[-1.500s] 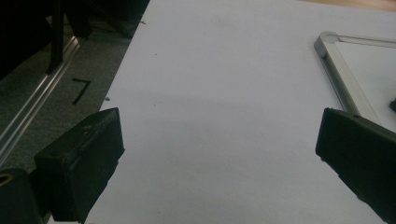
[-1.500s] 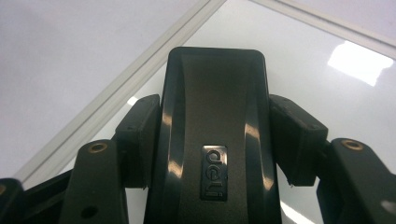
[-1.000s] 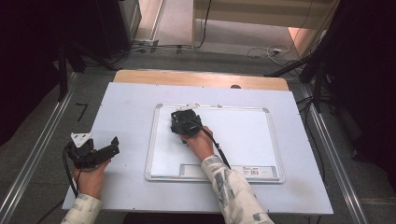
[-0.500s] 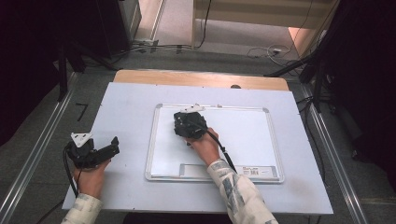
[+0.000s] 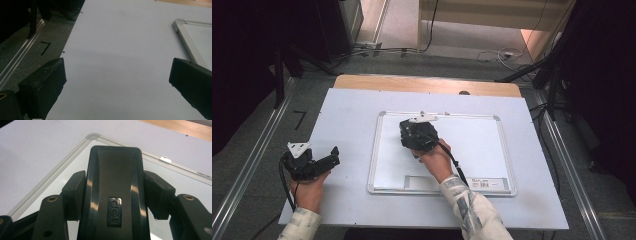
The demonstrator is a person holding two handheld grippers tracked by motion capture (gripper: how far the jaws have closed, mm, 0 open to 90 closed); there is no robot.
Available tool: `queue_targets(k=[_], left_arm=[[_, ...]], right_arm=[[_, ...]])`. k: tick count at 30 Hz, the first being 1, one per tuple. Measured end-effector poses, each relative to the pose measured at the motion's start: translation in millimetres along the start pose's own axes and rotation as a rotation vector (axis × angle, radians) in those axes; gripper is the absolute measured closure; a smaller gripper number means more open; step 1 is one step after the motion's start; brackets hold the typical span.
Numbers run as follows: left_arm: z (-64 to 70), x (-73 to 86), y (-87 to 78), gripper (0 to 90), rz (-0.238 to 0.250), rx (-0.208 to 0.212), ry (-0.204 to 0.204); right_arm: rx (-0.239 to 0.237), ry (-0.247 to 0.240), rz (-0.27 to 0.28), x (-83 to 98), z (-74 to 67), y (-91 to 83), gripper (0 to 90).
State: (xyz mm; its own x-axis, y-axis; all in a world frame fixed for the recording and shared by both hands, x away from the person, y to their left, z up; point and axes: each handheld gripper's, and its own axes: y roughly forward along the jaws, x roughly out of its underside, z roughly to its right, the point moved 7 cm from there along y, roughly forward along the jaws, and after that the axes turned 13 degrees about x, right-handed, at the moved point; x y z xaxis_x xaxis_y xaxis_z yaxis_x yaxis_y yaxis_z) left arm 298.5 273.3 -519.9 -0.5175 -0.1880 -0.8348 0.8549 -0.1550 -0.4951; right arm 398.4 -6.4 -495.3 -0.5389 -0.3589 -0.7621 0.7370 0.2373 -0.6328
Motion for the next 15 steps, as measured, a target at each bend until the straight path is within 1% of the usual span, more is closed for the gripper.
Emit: queue_targets(k=[5,11,13,15], left_arm=[[0.8,-0.1,0.0,1.5,-0.003,-0.001,0.004],[1.7,-0.3,-0.3,1.5,-0.001,0.003,0.006],[1.5,-0.3,-0.5,1.5,-0.001,0.001,0.006],[1.4,-0.3,-0.5,1.5,0.000,0.001,0.005]], right_arm=[[0.012,0.028,-0.001,6.2,13.0,-6.7,37.2],[0.034,0.048,-0.006,14.4,31.1,-14.2,37.2],[0.034,0.060,-0.011,17.3,36.7,-16.4,37.2],[0.041,0.057,-0.008,20.2,42.9,-18.0,37.2]])
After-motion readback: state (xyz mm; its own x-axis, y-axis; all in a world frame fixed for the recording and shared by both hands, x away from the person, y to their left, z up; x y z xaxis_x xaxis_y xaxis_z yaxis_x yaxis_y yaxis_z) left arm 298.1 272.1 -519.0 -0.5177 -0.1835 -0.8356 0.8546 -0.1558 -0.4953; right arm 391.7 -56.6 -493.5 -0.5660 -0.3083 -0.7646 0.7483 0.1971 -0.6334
